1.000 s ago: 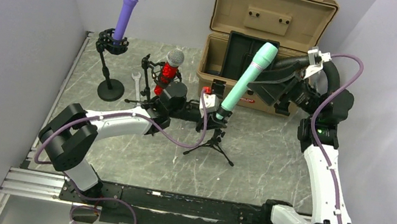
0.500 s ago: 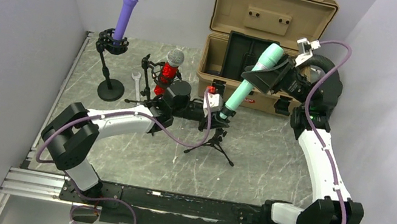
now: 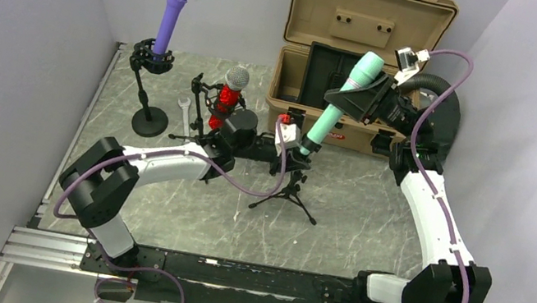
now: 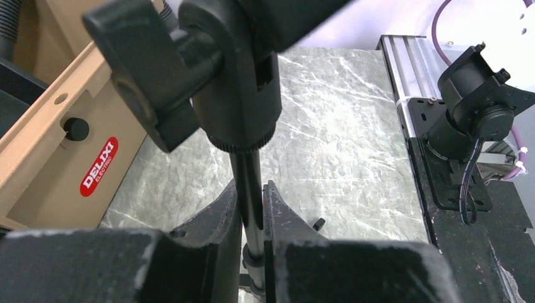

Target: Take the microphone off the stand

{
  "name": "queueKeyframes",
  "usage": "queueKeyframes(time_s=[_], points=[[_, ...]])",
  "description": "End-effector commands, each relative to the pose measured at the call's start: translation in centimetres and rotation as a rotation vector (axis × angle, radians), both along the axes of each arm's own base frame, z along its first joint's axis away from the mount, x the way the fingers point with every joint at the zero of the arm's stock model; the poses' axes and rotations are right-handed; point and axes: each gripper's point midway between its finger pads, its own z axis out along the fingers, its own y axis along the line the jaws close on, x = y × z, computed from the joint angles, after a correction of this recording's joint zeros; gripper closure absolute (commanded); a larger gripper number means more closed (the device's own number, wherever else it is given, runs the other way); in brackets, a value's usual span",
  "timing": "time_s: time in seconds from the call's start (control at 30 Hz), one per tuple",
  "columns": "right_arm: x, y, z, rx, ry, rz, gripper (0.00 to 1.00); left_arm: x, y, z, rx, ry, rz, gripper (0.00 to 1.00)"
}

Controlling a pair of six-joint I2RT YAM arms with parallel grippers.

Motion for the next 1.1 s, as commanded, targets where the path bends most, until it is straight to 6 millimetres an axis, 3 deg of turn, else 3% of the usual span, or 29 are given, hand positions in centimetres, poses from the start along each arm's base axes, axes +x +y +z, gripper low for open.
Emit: queueKeyframes(time_s=[0.0, 0.07, 0.33, 0.57, 0.67, 0.73, 0.93, 1.07], points=[[0.2, -0.8, 2.2, 0.015, -0.121, -0.048, 0.91, -3.0, 0.8, -2.3, 0.007, 0.008, -0.101, 1.00], [0.5, -1.0, 2.2, 0.016, -0.103, -0.060, 1.00, -3.2, 1.2, -2.7, 0.001, -0.012, -0.103, 1.00], [2.2, -1.4, 1.2, 0.011, -0.016, -0.106, 1.00, -4.1, 2.2, -3.2, -0.014, -0.101, -0.128, 1.00], [2.4, -2.2, 2.7, -0.011, -0.064, -0.116, 1.00, -3.0, 2.3, -2.6, 0.004, -0.107, -0.080, 1.00], [2.7, -2.8, 3.1, -0.070, -0.107, -0.177, 1.00, -2.1, 2.3, -2.1, 0.022, -0.075, -0.056, 0.84], [3.1, -3.4, 3.0, -0.138, -0.168, -0.242, 1.00, -1.3, 2.2, -1.1, 0.023, -0.070, -0.039, 0.82], [4.0, -4.7, 0.5, -0.289, -0.183, -0.353, 1.00, -0.3, 2.7, -0.3, 0.025, -0.080, -0.001, 0.99], [3.9, -5.7, -1.2, -0.369, -0.176, -0.411, 1.00, 0.0, 3.2, 0.1, 0.022, -0.097, 0.017, 1.00]])
